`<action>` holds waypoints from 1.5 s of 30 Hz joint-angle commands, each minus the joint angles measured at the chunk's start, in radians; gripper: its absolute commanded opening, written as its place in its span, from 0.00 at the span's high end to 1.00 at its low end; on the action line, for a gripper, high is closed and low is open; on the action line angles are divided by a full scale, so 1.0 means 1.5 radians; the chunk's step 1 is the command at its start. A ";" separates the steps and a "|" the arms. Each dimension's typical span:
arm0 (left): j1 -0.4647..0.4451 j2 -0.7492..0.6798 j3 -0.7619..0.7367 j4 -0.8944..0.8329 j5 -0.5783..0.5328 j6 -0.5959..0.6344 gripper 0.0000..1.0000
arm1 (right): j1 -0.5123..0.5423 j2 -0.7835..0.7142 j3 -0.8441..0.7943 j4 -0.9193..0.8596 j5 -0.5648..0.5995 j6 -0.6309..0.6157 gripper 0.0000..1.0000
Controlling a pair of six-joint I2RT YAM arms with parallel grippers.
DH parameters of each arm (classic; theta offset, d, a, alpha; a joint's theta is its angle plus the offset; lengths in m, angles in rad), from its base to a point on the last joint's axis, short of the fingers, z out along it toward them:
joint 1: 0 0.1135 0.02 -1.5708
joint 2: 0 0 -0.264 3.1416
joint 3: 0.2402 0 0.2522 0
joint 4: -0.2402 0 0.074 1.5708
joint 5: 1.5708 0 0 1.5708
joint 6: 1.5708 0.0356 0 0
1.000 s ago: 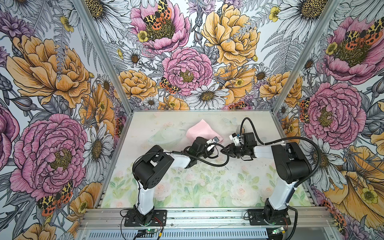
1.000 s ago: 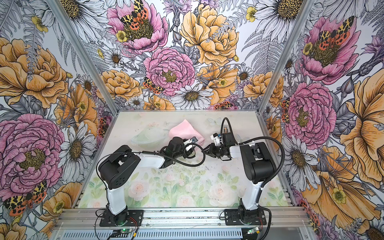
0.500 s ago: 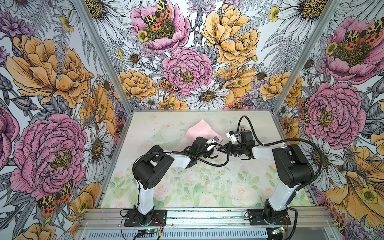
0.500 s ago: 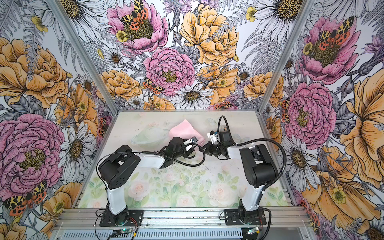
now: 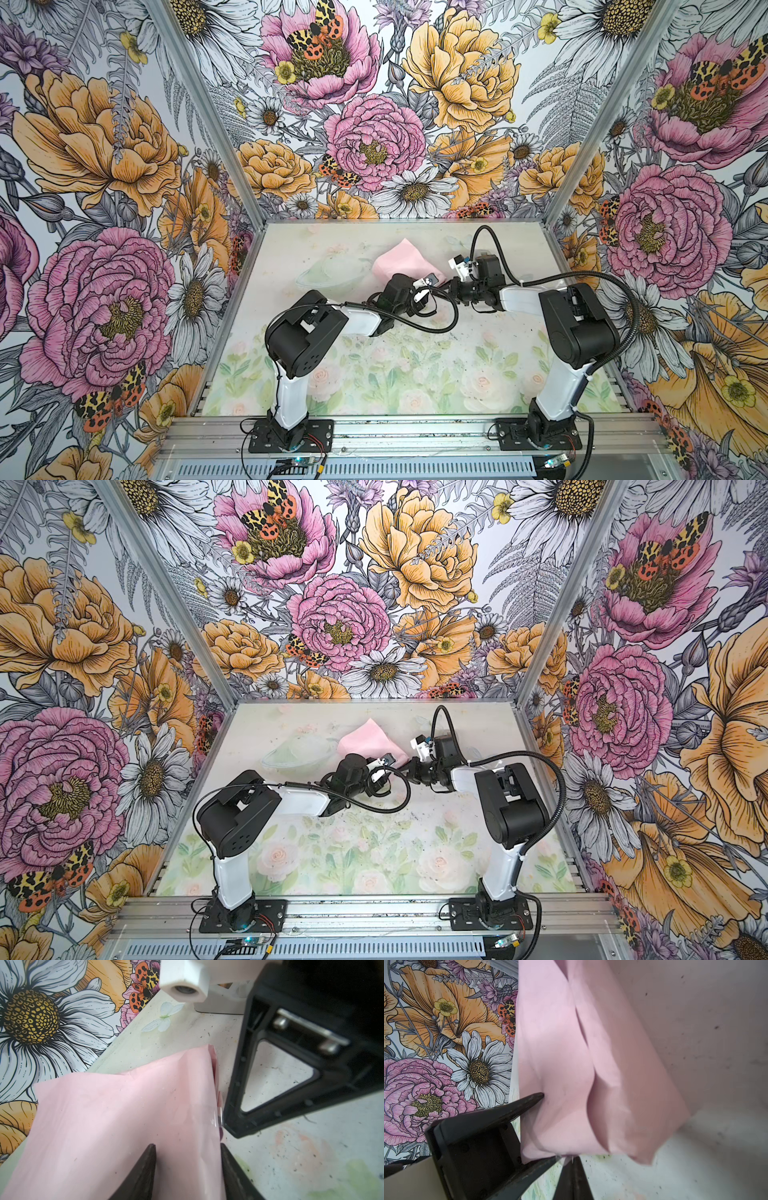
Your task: Wrap the gift box in paper
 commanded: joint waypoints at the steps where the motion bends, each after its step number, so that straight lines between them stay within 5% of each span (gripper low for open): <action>1: -0.002 0.050 -0.026 -0.123 0.040 -0.027 0.53 | 0.002 0.025 0.031 0.016 0.012 -0.003 1.00; 13: -0.001 0.048 -0.027 -0.123 0.039 -0.026 0.52 | 0.000 0.031 0.047 0.019 0.024 -0.006 1.00; 20: -0.001 0.048 -0.026 -0.123 0.039 -0.026 0.53 | -0.005 -0.022 -0.022 0.022 0.029 -0.007 0.89; 45: -0.002 0.049 -0.026 -0.123 0.043 -0.030 0.53 | 0.012 0.023 0.048 0.040 0.026 0.011 0.96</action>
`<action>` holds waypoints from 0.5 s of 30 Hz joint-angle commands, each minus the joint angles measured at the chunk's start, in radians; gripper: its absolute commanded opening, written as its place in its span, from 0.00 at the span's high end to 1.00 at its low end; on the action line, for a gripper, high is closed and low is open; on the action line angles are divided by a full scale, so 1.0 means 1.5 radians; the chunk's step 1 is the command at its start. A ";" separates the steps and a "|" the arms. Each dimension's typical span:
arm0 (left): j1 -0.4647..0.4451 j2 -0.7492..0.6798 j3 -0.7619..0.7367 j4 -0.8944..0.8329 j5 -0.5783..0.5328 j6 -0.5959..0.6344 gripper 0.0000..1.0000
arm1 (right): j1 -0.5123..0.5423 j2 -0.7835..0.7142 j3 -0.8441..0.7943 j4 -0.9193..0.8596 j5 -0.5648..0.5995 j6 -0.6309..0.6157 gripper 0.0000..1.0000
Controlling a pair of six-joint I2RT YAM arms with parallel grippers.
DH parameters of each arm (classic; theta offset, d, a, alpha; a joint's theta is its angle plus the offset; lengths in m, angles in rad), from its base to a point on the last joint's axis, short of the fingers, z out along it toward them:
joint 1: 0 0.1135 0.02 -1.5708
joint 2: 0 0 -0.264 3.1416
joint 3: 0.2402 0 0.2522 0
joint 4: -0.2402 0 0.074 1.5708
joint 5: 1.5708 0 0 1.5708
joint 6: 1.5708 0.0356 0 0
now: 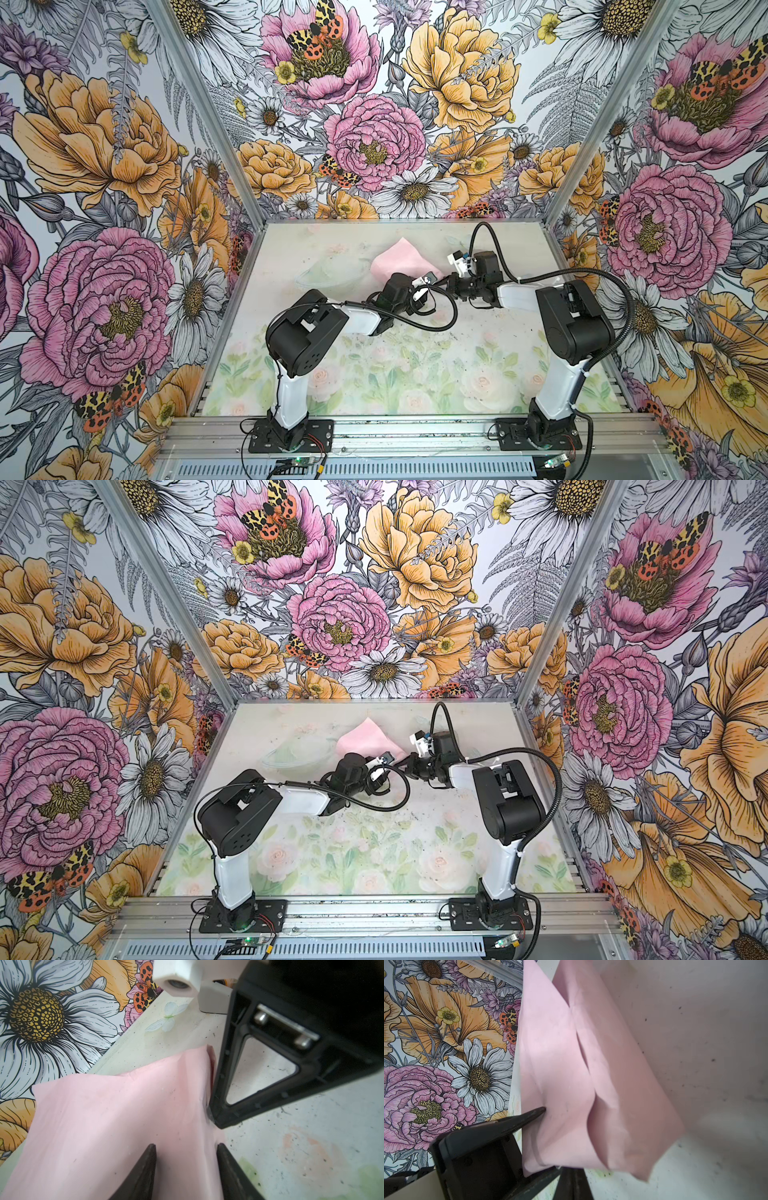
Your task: Wrap the gift box in paper
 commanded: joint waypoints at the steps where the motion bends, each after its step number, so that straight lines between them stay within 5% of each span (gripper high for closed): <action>1: -0.006 0.043 -0.026 -0.132 0.043 -0.024 0.53 | 0.005 -0.005 0.017 0.016 0.015 -0.007 0.95; 8: -0.005 0.032 -0.025 -0.132 0.043 -0.025 0.52 | 0.002 -0.100 -0.008 -0.031 0.033 -0.035 0.89; 15: -0.005 0.031 -0.024 -0.131 0.044 -0.028 0.52 | 0.014 -0.057 0.050 -0.045 0.024 -0.032 0.95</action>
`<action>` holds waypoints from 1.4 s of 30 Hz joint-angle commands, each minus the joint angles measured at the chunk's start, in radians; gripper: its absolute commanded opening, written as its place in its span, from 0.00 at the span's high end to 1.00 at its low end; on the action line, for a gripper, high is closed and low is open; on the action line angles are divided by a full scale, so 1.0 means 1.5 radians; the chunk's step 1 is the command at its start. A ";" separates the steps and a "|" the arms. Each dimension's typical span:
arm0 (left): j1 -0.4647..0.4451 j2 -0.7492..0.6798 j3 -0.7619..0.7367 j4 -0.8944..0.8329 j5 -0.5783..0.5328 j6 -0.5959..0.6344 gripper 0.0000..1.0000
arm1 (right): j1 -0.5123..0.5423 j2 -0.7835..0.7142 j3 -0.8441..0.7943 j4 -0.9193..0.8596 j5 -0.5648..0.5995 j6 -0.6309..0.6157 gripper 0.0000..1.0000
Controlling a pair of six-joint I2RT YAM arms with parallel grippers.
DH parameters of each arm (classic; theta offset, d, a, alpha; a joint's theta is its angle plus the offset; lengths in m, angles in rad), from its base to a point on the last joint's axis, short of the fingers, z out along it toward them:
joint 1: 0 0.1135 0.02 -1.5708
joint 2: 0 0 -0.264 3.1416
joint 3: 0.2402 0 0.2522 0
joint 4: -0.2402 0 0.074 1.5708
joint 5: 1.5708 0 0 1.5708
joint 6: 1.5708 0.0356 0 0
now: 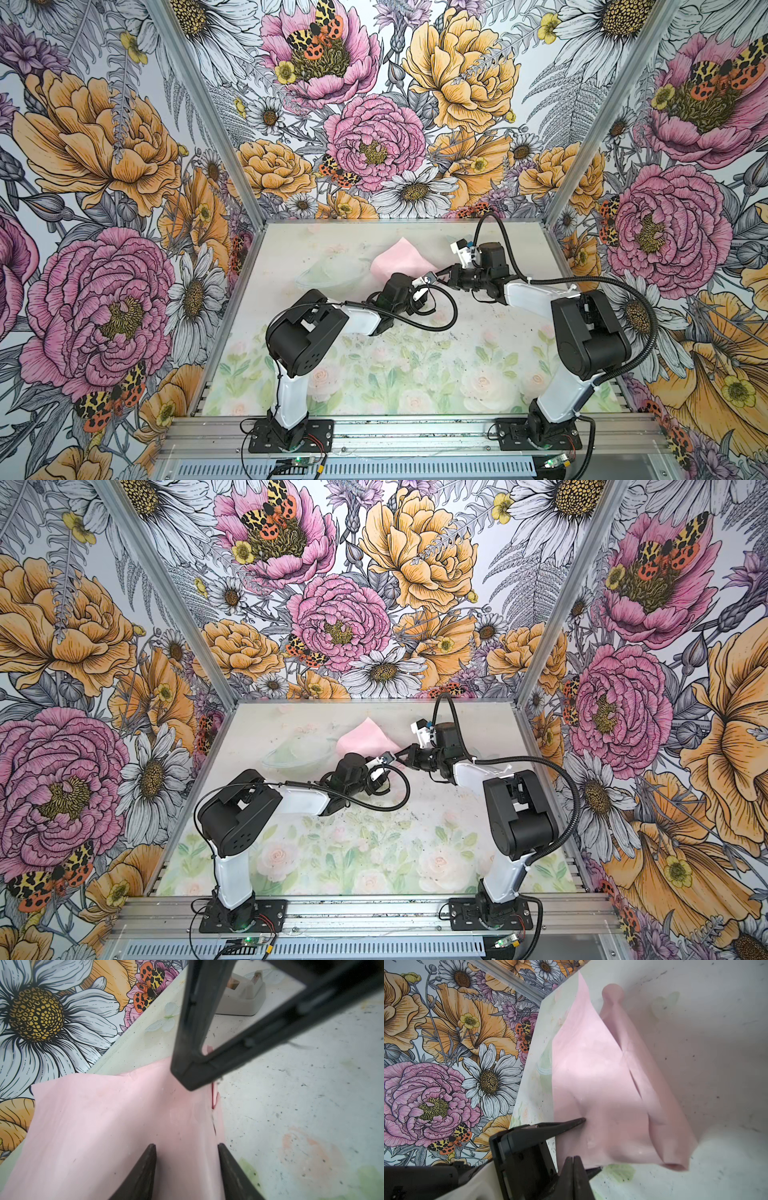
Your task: Wrap the gift box in paper
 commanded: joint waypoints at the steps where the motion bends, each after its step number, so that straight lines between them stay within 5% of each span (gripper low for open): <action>1: -0.004 0.030 -0.025 -0.132 0.044 -0.024 0.52 | 0.011 0.026 0.031 -0.012 0.002 -0.011 0.96; 13: -0.001 0.030 -0.025 -0.132 0.046 -0.027 0.52 | 0.029 0.064 0.049 -0.023 0.004 -0.010 1.00; 35: -0.003 0.021 -0.027 -0.133 0.044 -0.025 0.52 | 0.036 0.137 0.152 -0.110 0.125 0.002 0.96; 37: -0.003 0.009 -0.025 -0.135 0.043 -0.025 0.49 | 0.036 0.122 0.164 -0.108 0.131 0.001 0.93; 42: -0.005 -0.033 -0.010 -0.166 0.039 -0.015 0.24 | 0.029 0.062 0.180 -0.122 0.165 -0.017 0.75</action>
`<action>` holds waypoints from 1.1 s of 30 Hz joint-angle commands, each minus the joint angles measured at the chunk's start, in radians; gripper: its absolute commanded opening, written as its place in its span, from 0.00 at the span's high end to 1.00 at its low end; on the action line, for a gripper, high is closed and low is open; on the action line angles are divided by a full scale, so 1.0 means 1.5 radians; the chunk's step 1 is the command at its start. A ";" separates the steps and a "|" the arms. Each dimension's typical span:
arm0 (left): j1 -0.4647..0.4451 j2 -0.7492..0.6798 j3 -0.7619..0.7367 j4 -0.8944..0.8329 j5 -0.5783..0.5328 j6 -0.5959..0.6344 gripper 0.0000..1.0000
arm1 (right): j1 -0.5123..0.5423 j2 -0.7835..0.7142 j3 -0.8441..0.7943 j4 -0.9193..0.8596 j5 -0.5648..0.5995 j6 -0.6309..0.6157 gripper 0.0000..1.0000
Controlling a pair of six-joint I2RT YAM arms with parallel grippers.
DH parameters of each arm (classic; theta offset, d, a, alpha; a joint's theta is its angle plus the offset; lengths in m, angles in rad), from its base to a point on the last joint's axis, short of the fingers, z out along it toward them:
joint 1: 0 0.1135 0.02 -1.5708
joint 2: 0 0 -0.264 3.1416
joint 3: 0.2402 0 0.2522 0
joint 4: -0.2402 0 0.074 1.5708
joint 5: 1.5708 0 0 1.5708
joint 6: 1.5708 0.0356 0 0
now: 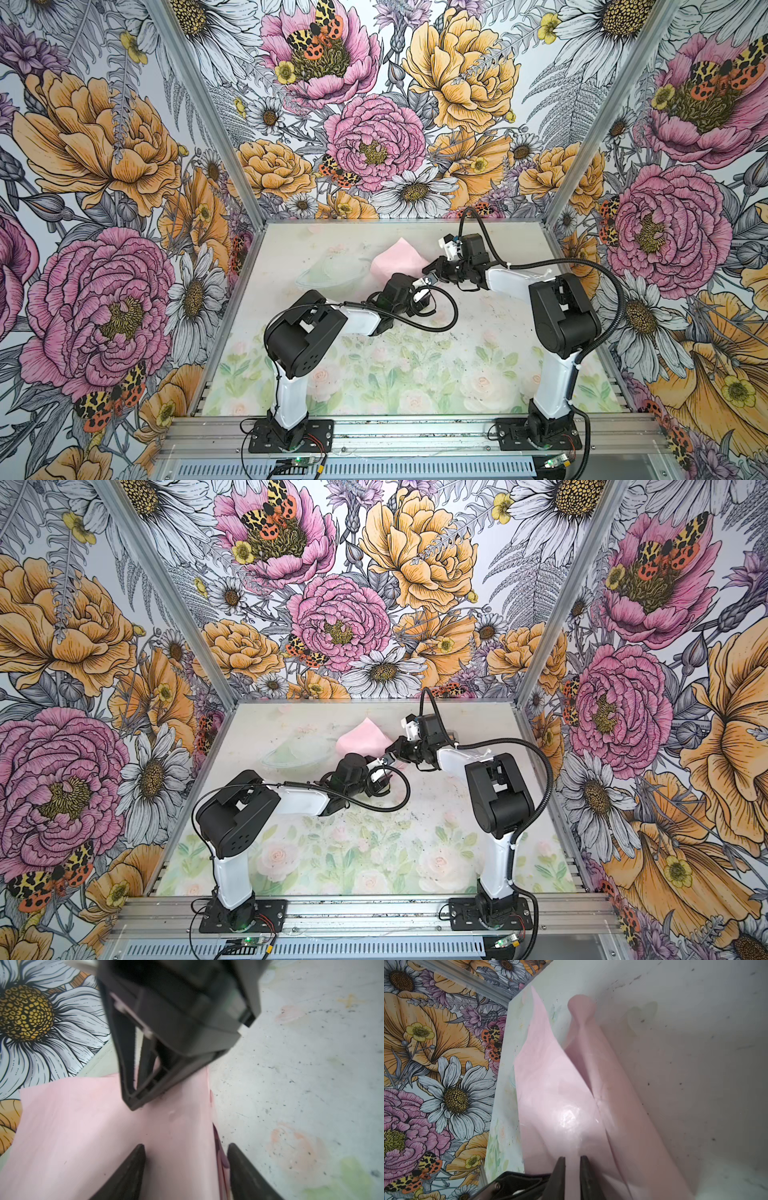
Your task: Wrap the gift box in paper
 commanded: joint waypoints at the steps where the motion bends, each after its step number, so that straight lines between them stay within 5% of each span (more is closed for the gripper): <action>1: -0.003 -0.025 -0.011 -0.132 0.029 -0.013 0.21 | -0.008 -0.065 0.017 -0.016 0.051 -0.022 0.73; 6: -0.010 -0.085 0.004 -0.198 0.070 -0.002 0.09 | -0.030 -0.077 0.049 -0.125 0.052 -0.094 0.56; 13: -0.003 -0.163 0.015 -0.244 0.058 -0.092 0.06 | -0.042 0.006 0.137 -0.260 0.022 -0.168 0.52; 20: 0.061 -0.240 0.050 -0.354 0.034 -0.348 0.06 | -0.043 0.048 0.149 -0.283 -0.033 -0.156 0.52; 27: 0.162 -0.271 0.020 -0.416 0.125 -0.629 0.06 | -0.011 -0.008 0.077 -0.281 -0.095 -0.112 0.52; 33: 0.204 -0.234 0.008 -0.376 0.202 -0.732 0.05 | -0.032 -0.120 0.030 -0.316 -0.017 -0.090 0.48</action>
